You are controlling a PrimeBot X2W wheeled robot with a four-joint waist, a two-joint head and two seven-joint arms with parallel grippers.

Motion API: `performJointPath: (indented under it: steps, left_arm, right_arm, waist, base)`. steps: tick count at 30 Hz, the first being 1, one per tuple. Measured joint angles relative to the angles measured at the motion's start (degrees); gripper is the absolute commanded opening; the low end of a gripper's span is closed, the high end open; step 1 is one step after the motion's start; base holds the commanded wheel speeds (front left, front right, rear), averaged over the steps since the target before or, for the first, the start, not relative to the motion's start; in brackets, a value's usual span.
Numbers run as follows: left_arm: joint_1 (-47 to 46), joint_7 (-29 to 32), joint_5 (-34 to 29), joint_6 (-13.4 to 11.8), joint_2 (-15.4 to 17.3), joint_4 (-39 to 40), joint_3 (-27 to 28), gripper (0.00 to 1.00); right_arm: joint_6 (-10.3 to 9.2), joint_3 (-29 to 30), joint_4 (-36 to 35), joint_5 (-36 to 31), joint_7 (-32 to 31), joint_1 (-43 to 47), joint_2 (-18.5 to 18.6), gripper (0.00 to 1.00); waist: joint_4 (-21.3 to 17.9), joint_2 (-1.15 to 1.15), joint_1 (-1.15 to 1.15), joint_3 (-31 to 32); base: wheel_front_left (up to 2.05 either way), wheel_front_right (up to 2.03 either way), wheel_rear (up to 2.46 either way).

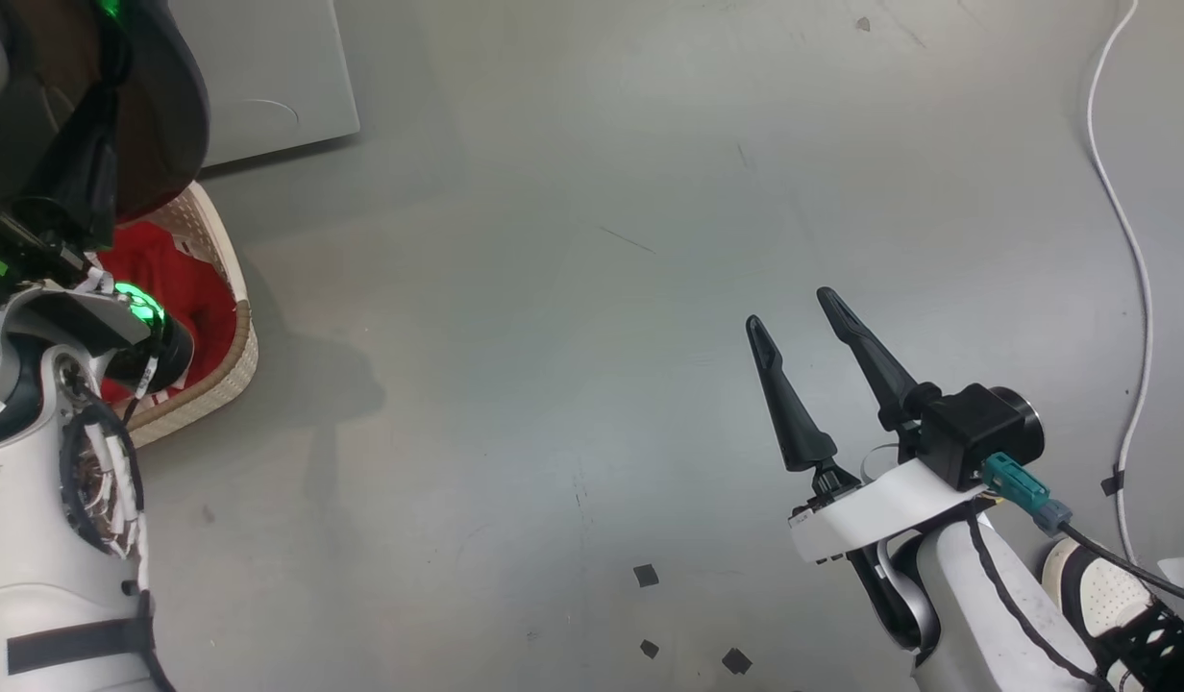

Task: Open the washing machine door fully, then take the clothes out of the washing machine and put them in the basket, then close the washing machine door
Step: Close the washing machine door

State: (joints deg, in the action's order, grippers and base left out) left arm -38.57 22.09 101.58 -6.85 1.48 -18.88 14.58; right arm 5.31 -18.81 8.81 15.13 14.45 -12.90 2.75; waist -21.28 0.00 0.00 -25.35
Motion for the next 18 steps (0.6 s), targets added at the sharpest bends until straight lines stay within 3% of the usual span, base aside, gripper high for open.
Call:
performJointPath:
  steps: [4, 8, 18]
  left_arm:
    - [0.1, 0.63, -0.62, 0.25, 0.0, -1.4, -2.03, 0.0]
    - [1.83, 3.57, -5.2, 2.85, 0.05, -1.96, -7.82, 0.0]
    - [11.98, 5.42, -25.49, 13.27, 6.73, -2.31, -23.13, 0.0]
  right_arm:
    - [-0.43, 0.46, 0.01, -0.02, 0.0, -0.15, 0.0, 1.0]
    - [-0.44, 1.43, 0.1, -0.12, 0.01, -0.16, 0.0, 1.0]
    - [-0.43, 3.92, 0.87, -0.82, 0.02, -0.07, 0.07, 1.0]
  waist:
    - [0.84, 0.0, 0.0, 0.81]
    - [1.92, 0.0, 0.0, 2.02]
    - [6.07, 0.0, 0.0, 6.32]
  base:
    - [0.0, 0.0, 0.0]
    - [0.0, 0.0, 0.0]
    - [0.0, 0.0, 0.0]
